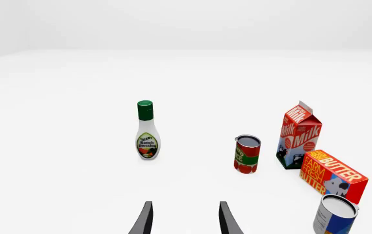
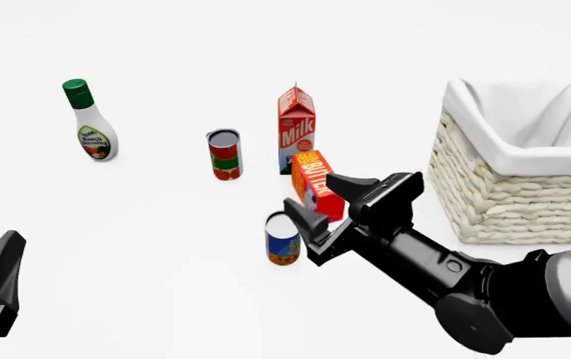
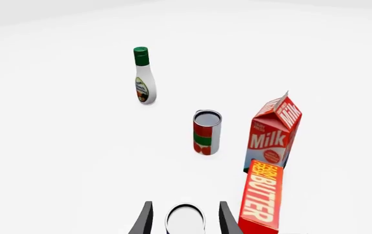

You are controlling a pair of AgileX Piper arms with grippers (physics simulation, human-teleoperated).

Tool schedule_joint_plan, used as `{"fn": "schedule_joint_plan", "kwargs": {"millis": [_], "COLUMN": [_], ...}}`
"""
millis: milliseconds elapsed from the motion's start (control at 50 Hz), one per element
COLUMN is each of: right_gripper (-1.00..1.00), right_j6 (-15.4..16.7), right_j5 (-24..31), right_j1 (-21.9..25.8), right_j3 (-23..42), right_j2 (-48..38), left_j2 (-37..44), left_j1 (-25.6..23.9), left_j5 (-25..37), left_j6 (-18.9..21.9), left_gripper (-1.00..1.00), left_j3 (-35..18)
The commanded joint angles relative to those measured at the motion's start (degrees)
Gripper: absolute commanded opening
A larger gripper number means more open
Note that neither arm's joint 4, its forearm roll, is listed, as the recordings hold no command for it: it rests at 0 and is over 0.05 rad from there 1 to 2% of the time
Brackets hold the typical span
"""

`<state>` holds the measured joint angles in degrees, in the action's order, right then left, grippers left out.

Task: Pick the alphabet soup and place it in the basket.

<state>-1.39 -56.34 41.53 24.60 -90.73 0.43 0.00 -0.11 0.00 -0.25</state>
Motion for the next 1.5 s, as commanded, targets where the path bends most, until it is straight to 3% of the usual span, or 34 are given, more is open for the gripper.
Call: {"fn": "schedule_joint_plan", "kwargs": {"millis": [20,1500], "right_gripper": [1.00,1.00], "right_j6": [-0.6,-1.8], "right_j5": [-1.6,-5.2], "right_j1": [-0.5,-0.3], "right_j3": [1.6,7.6], "right_j2": [-4.4,-19.7], "left_j2": [0.0,0.0], "left_j1": [0.0,0.0], "left_j5": [0.0,0.0], "left_j6": [0.0,0.0], "left_gripper": [1.00,1.00], "left_j3": [0.0,0.0]}}
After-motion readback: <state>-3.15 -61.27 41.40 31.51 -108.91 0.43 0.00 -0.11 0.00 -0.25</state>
